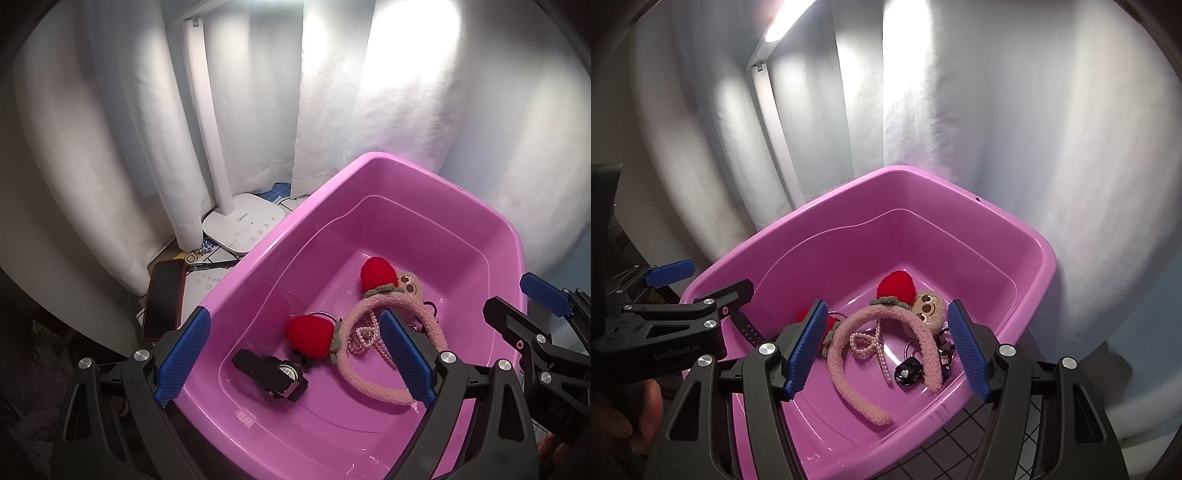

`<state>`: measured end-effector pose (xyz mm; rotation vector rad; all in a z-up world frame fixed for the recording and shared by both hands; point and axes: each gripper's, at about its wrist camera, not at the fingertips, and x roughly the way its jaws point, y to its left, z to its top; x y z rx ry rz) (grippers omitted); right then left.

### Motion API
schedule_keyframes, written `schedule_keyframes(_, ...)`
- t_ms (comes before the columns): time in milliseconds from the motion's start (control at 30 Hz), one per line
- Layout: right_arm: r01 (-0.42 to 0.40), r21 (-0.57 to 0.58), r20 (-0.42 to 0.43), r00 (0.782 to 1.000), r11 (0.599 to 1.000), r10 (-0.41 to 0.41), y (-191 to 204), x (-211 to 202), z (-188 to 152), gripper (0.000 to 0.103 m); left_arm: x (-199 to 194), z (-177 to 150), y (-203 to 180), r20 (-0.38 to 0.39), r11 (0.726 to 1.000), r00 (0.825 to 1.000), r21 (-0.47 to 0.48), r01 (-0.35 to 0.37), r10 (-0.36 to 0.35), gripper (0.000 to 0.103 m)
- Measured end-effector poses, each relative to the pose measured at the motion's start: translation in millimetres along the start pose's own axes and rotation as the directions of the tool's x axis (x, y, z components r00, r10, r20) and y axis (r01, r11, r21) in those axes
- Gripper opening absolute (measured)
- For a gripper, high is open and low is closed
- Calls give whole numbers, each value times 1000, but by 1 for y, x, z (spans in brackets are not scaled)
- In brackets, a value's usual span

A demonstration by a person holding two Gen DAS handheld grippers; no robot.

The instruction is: Organize jewelry

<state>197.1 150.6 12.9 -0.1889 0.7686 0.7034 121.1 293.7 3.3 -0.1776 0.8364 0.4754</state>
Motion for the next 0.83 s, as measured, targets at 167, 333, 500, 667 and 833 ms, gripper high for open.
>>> schedule_keyframes(167,0,-2,1,1000,1000,0,1,0,0,65,-1,-1,-1,0,1000,1000,1,2,-2,91)
schedule_keyframes(333,-3,-7,2,1000,1000,3,2,-2,0,65,-2,-3,-1,-3,1000,1000,-5,7,-7,91)
schedule_keyframes(500,-5,-10,4,1000,1000,5,4,-3,0,64,-2,-3,0,-5,1000,1000,-13,8,-8,91)
schedule_keyframes(667,-5,-12,0,1000,1000,5,6,-4,-1,65,-3,-4,3,-10,1000,1000,-25,3,-4,91)
schedule_keyframes(833,-5,-12,2,1000,1000,5,7,-5,-1,66,-3,-4,5,-10,1000,1000,-28,3,-3,91)
